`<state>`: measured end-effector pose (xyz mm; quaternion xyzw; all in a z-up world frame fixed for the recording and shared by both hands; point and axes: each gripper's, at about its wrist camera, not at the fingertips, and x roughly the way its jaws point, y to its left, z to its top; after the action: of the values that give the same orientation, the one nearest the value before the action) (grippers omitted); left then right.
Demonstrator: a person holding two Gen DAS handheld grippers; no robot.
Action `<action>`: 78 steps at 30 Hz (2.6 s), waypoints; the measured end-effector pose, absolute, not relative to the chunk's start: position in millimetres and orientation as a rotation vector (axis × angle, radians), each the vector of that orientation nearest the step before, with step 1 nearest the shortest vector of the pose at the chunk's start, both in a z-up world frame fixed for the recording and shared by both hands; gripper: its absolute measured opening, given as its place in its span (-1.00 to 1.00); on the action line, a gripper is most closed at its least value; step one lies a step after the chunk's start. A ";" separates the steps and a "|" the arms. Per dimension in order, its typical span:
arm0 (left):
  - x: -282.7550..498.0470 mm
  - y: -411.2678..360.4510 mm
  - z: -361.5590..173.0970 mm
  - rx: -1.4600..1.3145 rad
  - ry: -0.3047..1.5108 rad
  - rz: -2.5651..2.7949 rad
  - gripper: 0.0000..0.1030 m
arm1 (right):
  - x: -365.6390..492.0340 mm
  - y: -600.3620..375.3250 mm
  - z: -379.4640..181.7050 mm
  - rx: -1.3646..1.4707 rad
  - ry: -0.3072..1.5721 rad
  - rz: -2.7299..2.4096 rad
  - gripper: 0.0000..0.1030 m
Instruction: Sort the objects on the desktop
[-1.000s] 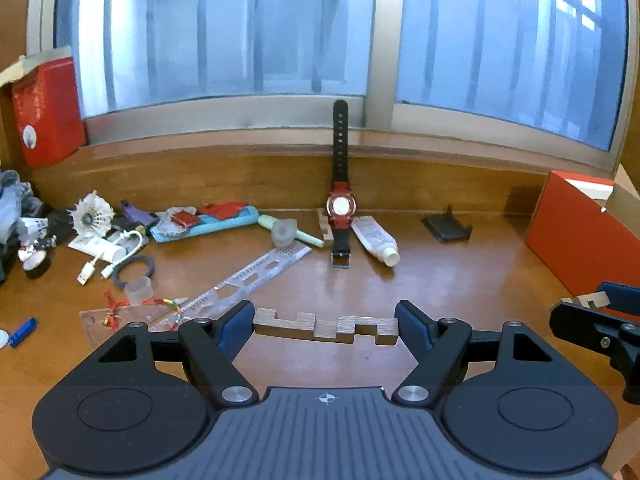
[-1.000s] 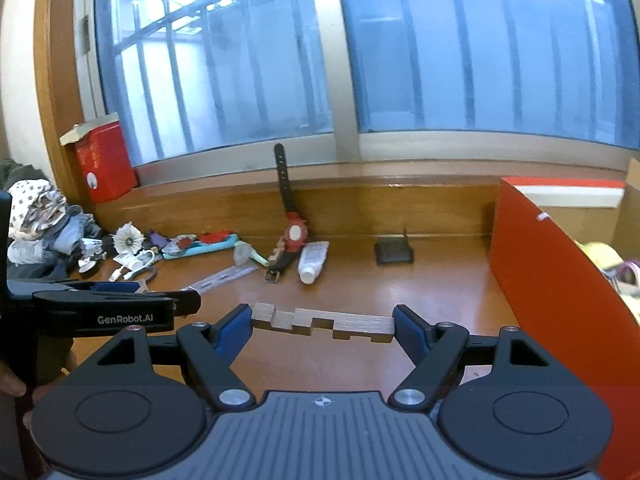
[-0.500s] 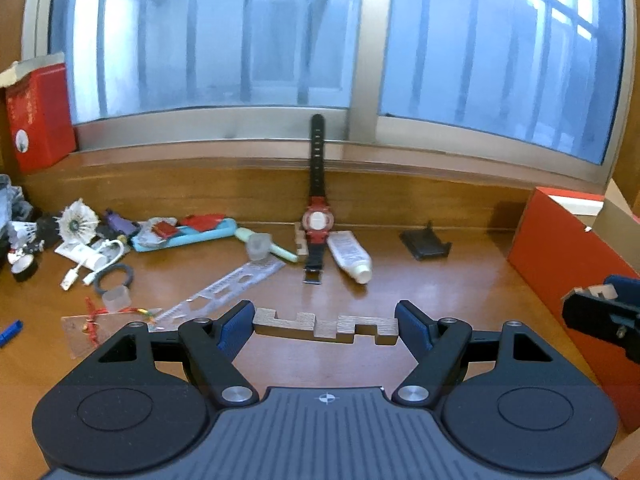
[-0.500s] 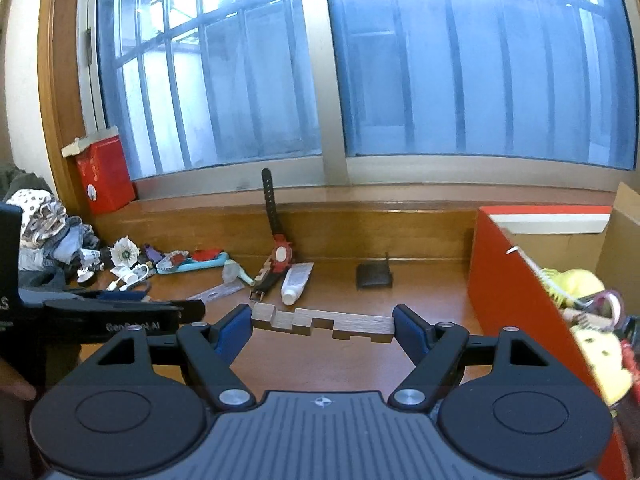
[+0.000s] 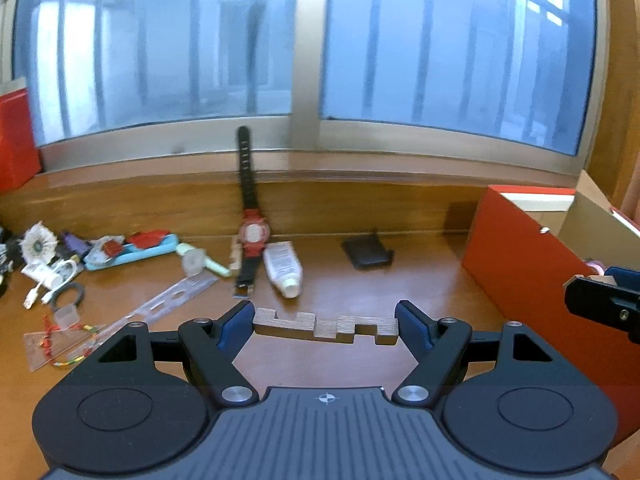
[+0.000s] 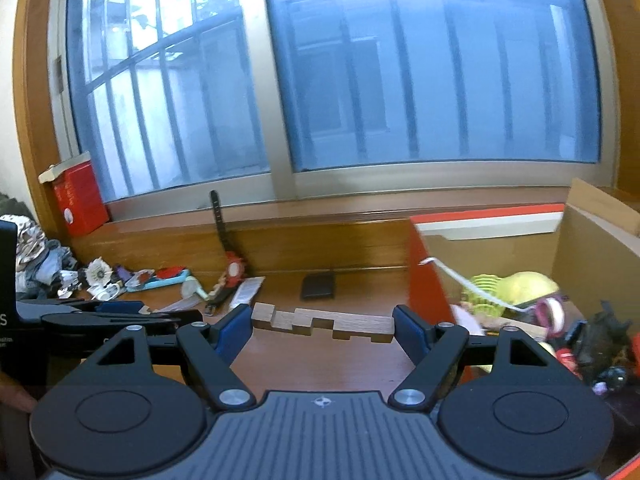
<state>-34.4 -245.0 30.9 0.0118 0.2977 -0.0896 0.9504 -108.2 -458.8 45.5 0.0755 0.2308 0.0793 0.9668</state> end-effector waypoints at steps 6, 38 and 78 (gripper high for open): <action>-30.9 -274.3 34.6 0.052 0.590 -0.234 0.48 | -113.0 -487.1 45.4 0.178 0.457 0.114 0.52; -37.6 -444.6 60.2 0.176 0.467 -0.545 0.48 | -146.1 -621.4 33.9 0.269 0.397 -0.145 0.52; -59.6 -489.0 45.0 0.172 0.510 -0.517 0.53 | -161.8 -673.1 28.0 0.245 0.409 -0.159 0.60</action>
<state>-59.6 -489.0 45.0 0.0840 0.2491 -0.2525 0.9312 -161.8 -673.1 28.0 0.1212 0.2021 -0.0785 0.9687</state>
